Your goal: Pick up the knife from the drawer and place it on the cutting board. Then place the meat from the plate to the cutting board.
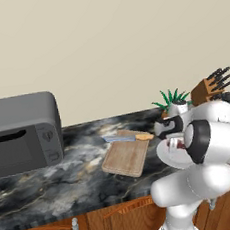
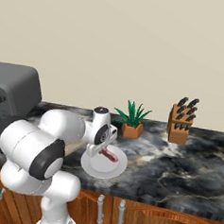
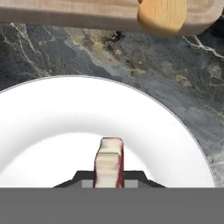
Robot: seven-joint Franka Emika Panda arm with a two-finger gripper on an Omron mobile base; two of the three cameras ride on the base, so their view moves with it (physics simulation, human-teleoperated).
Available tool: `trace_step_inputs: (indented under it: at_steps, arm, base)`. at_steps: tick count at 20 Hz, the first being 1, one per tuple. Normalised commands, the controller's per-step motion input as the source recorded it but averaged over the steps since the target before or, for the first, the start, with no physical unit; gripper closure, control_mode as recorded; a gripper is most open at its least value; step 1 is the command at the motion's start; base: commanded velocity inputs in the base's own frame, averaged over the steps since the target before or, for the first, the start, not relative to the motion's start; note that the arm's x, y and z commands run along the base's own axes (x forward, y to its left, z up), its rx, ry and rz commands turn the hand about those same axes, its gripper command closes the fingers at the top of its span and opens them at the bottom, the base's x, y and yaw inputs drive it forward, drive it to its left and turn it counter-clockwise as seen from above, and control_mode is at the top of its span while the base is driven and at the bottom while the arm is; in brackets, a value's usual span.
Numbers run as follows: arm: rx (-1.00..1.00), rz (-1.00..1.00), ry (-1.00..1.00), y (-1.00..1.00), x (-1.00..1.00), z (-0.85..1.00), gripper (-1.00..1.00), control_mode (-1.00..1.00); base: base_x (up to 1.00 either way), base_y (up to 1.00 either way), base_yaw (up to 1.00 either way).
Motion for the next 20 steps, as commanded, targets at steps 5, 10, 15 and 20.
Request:
trace_step_inputs:
  at_steps: [5,10,15,20]
  arm:
    - [-0.01,0.0,-0.15,0.12,-0.53,0.41,1.0,-1.0]
    - [-0.04,0.04,-0.11,0.32,-0.4,0.56,1.0,-1.0]
    - [-0.04,0.11,-0.03,0.58,-0.06,0.37,1.0,-1.0]
    - [-0.01,0.16,0.0,0.68,0.0,0.24,1.0,-1.0]
  base:
    - [0.0,0.0,0.0]
    - [0.0,0.0,0.0]
    - [0.0,0.0,0.0]
    - [0.0,0.0,0.0]
